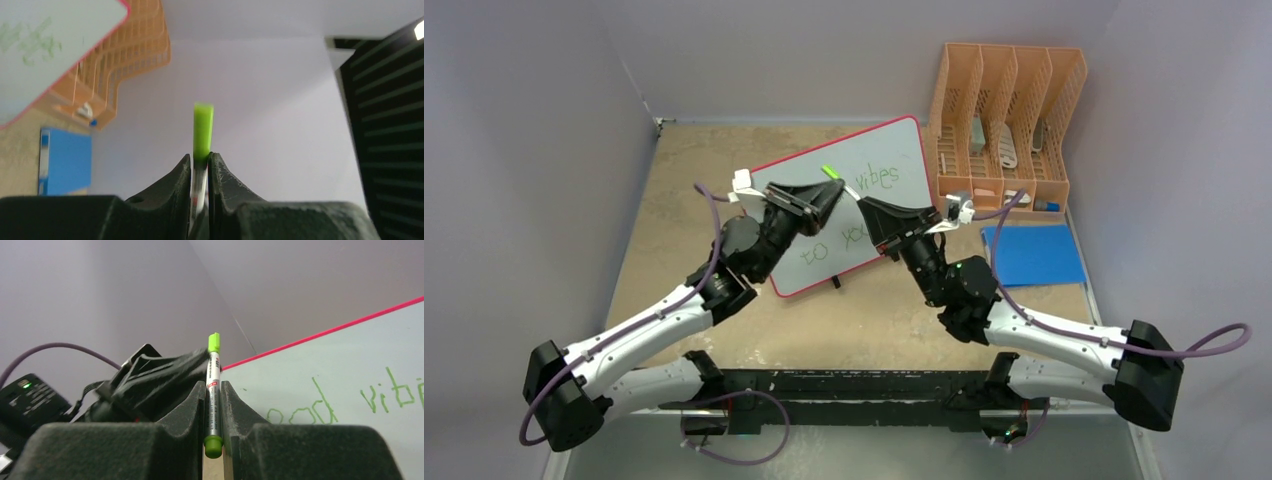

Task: Write a sentence on the whiteboard
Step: Place the whiteboard marker at the center of the board.

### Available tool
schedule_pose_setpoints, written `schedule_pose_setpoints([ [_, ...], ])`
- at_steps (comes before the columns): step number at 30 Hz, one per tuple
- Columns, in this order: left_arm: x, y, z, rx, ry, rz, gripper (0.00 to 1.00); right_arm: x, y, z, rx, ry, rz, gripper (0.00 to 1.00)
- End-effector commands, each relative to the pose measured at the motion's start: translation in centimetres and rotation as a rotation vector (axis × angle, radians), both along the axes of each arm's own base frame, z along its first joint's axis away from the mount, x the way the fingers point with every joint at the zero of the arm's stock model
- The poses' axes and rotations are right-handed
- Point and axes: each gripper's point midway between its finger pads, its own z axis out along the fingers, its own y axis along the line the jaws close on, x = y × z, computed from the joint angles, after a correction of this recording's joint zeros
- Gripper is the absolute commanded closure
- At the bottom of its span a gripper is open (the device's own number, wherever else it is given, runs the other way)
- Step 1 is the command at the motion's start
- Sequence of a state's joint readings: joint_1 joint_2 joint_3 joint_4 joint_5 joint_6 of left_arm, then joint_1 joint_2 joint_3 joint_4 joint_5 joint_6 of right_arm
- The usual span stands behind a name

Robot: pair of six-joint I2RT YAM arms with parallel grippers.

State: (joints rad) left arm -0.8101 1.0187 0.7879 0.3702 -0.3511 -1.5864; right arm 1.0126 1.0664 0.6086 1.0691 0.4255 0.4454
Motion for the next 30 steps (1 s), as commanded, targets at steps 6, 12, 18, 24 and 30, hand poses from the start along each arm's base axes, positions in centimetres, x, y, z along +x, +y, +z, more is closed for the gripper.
schedule_pose_setpoints([
  [6, -5.2, -3.9, -3.1, 0.094, 0.048, -0.275, 0.54, 0.2, -1.0, 0.2, 0.009, 0.010, -0.033, 1.00],
  [12, -5.5, -1.8, -2.8, 0.223, 0.028, -0.212, 0.36, -0.7, -1.0, -0.8, -0.057, 0.015, 0.005, 1.00],
  [18, -6.1, 1.7, -4.0, 0.458, 0.040, -0.130, 0.27, -1.5, -1.7, -3.9, -0.151, 0.090, 0.023, 1.00],
  [24, -6.9, 6.8, -3.9, 0.711, 0.029, -0.019, 0.26, -3.4, -1.5, -7.9, -0.277, 0.162, 0.128, 1.00],
  [30, -7.5, 10.2, -3.9, 0.869, 0.003, 0.049, 0.26, -6.5, 0.2, -13.2, -0.380, 0.271, 0.329, 1.00],
])
